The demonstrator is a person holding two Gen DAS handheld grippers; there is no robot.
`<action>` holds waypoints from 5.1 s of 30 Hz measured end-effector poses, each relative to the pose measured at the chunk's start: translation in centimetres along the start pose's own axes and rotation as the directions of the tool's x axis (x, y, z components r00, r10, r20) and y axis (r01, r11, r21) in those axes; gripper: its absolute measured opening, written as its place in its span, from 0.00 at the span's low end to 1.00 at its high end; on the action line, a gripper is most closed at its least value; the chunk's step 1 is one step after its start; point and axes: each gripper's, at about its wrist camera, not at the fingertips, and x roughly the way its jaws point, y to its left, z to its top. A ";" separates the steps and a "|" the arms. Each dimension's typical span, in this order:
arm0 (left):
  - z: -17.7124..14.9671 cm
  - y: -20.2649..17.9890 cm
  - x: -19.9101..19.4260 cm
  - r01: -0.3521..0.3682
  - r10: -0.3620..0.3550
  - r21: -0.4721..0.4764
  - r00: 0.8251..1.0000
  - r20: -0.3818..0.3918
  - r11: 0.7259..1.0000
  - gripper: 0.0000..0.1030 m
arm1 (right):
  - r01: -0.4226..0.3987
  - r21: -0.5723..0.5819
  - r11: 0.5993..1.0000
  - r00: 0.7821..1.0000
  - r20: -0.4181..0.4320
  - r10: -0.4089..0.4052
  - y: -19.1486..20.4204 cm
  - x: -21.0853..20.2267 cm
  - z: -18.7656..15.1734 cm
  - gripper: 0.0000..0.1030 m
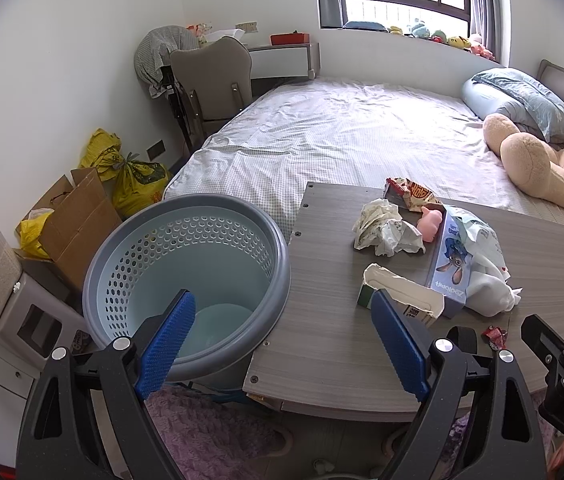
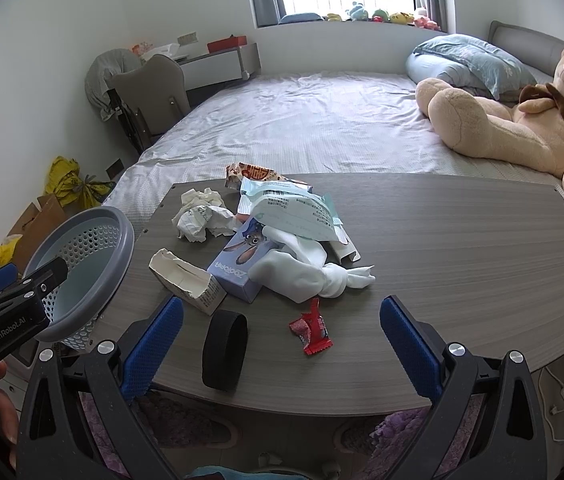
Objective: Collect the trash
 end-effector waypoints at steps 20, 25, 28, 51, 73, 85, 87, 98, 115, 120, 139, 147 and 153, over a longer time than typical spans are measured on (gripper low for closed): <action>0.0 0.1 -0.1 0.000 0.000 -0.001 1.000 0.002 1.000 0.83 | -0.006 0.000 1.000 1.000 -0.005 0.006 -0.1 0.1 0.0 0.94; 0.0 0.1 -0.2 0.000 0.000 -0.001 1.000 0.003 1.000 0.83 | -0.006 0.000 1.000 1.000 -0.005 0.006 -0.1 0.0 0.0 0.94; 0.0 0.0 -0.1 0.000 0.000 -0.001 1.000 0.003 1.000 0.83 | -0.007 -0.001 1.000 1.000 -0.005 0.007 -0.1 0.1 0.0 0.94; -0.1 0.0 -0.1 0.001 -0.001 -0.001 1.000 0.003 1.000 0.83 | -0.011 0.001 1.000 1.000 -0.010 0.011 -0.1 0.2 0.0 0.94; -2.2 -4.1 2.0 0.063 -0.059 0.055 0.995 -0.080 0.996 0.83 | 0.040 -0.006 0.999 0.996 -0.083 -0.040 -5.0 4.7 -3.8 0.92; -2.9 -4.8 2.4 0.071 -0.064 0.070 0.993 -0.098 0.995 0.83 | 0.013 -0.085 0.996 0.995 -0.102 -0.022 -3.6 6.4 -3.7 0.72; -3.0 -5.0 2.5 0.078 -0.070 0.074 0.992 -0.103 0.994 0.83 | 0.010 -0.095 0.995 0.994 -0.106 -0.020 -3.3 6.6 -3.6 0.67; -3.4 -5.7 2.7 0.099 -0.090 0.079 0.989 -0.118 0.992 0.83 | 0.002 -0.133 0.991 0.993 -0.115 -0.018 -2.7 7.1 -3.7 0.34; -4.7 -9.2 2.7 0.205 -0.181 0.119 0.965 -0.188 0.971 0.83 | -0.074 -0.005 0.997 0.994 -0.080 0.073 -6.6 3.4 -4.0 0.23; -5.3 -11.1 3.2 0.232 -0.197 0.151 0.956 -0.217 0.961 0.83 | -0.083 0.032 0.996 0.994 -0.071 0.085 -8.2 2.7 -4.7 0.23; -6.0 -11.9 5.2 0.273 -0.230 0.137 0.936 -0.266 0.952 0.17 | -0.096 0.067 0.993 0.991 -0.090 0.102 -9.2 3.0 -5.5 0.24; -4.6 -9.6 2.4 0.282 -0.261 0.117 0.950 -0.170 0.952 0.15 | -0.098 0.027 0.995 0.992 -0.073 0.100 -7.1 1.9 -4.4 0.23; -3.1 -5.8 0.9 0.248 -0.242 0.066 0.966 -0.086 0.966 0.15 | -0.126 -0.025 0.992 0.991 -0.056 0.124 -3.8 1.4 -3.1 0.24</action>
